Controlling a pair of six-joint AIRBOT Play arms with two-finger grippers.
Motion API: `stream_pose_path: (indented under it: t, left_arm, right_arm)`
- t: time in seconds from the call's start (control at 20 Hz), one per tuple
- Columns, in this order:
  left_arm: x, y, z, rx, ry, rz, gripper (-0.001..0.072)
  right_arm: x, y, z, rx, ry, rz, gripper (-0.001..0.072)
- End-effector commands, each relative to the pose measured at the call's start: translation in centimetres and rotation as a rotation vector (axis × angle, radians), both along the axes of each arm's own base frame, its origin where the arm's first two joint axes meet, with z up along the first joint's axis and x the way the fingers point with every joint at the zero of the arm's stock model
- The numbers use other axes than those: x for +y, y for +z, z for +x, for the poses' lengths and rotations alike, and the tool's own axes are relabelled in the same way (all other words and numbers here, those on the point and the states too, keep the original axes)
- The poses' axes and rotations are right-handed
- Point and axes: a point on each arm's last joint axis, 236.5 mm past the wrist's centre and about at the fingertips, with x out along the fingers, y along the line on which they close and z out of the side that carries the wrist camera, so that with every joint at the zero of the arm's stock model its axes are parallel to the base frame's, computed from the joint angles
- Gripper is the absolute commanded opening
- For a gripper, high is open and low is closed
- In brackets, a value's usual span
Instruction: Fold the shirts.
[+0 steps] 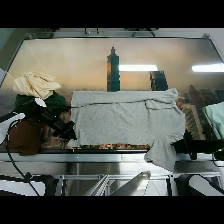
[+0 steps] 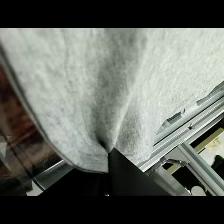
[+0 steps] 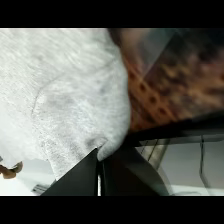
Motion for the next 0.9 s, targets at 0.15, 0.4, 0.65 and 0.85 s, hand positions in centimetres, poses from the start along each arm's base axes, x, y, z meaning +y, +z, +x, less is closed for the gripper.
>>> stream_pose_path:
  t: [0.15, 0.4, 0.65, 0.85]
  left_arm:
    - [3.1, 2.2, 3.4, -0.035, 0.031, 0.048, 0.0023]
    - [3.6, 4.8, 7.5, -0.124, 0.133, -0.018, 0.0023]
    - [1.7, 9.6, 16.7, -0.393, 0.215, -0.105, 0.0024]
    - [1.0, 8.9, 21.7, -0.440, 0.202, -0.097, 0.0023]
  right_arm:
    - [-3.7, 9.2, 6.9, -0.164, -0.016, 0.023, 0.0012]
    - [-6.3, 12.2, 12.3, -0.276, -0.081, -0.028, 0.0012]
    - [-4.5, 11.7, 20.9, -0.513, -0.160, 0.012, 0.0012]
    - [-3.7, 9.7, 26.2, -0.590, -0.122, -0.003, 0.0012]
